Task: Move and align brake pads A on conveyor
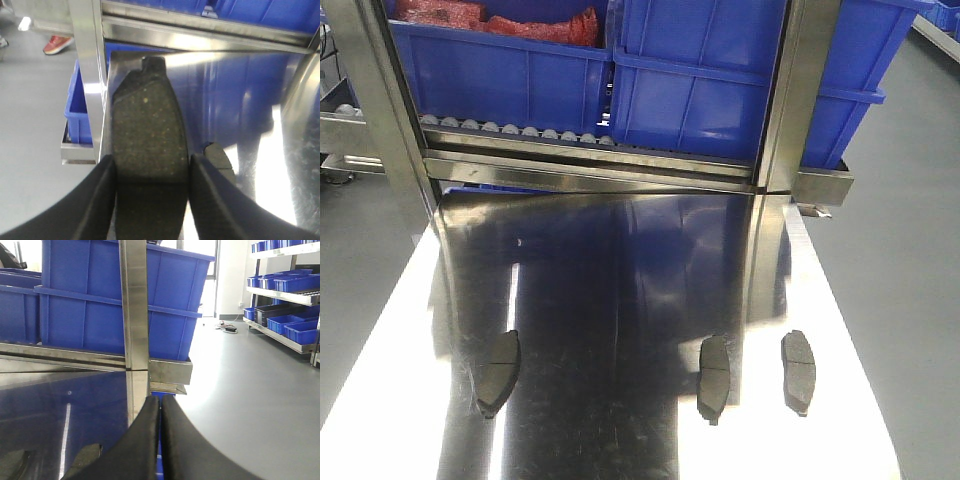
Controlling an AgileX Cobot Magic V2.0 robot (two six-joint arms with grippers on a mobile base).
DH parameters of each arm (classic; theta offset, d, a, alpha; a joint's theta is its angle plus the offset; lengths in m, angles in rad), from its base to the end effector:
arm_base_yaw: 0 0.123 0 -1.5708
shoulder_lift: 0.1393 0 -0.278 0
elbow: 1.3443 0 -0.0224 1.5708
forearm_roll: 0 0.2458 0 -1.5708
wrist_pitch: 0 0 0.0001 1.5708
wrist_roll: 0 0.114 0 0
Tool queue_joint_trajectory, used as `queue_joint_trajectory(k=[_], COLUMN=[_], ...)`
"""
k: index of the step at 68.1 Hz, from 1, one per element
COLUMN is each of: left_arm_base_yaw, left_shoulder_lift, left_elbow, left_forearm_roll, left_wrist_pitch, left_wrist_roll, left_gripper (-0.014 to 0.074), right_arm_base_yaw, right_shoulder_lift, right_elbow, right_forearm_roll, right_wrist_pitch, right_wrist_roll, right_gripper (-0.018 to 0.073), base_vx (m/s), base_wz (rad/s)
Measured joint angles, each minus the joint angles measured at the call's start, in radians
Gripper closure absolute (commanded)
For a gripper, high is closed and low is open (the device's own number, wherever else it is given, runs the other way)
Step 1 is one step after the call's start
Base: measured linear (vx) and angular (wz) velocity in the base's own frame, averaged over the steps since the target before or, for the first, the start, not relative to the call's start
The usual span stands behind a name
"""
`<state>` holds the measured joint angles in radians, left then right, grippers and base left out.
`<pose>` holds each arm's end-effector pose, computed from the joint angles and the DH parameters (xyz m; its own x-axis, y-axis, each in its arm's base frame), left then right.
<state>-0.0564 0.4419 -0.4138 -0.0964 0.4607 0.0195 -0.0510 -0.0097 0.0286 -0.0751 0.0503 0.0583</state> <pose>0.1161 -0.0115 0.2681 -0.3941 -0.0447 -0.9180 0.0695 0.9945 -0.0782 0.0819 -0.0046 0.2000 0.0172 -0.0176 -0.9997 0.0550 0.9983 -0.0166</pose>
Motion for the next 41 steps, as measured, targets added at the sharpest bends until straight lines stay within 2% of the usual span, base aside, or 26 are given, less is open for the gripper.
queue_joint_trajectory(k=[41], left_arm_base_yaw=[0.000], left_shoulder_lift=[-0.028], left_elbow=[0.000], left_forearm_roll=[0.000], left_wrist_pitch=[0.016], left_wrist_roll=[0.000], left_gripper=[0.0602], right_arm_base_yaw=[0.000], right_shoulder_lift=[0.000], right_elbow=[0.000], right_forearm_roll=[0.000], right_wrist_pitch=[0.000], right_wrist_roll=[0.000], right_gripper=[0.0571], base_vx=[0.00], base_wz=[0.00])
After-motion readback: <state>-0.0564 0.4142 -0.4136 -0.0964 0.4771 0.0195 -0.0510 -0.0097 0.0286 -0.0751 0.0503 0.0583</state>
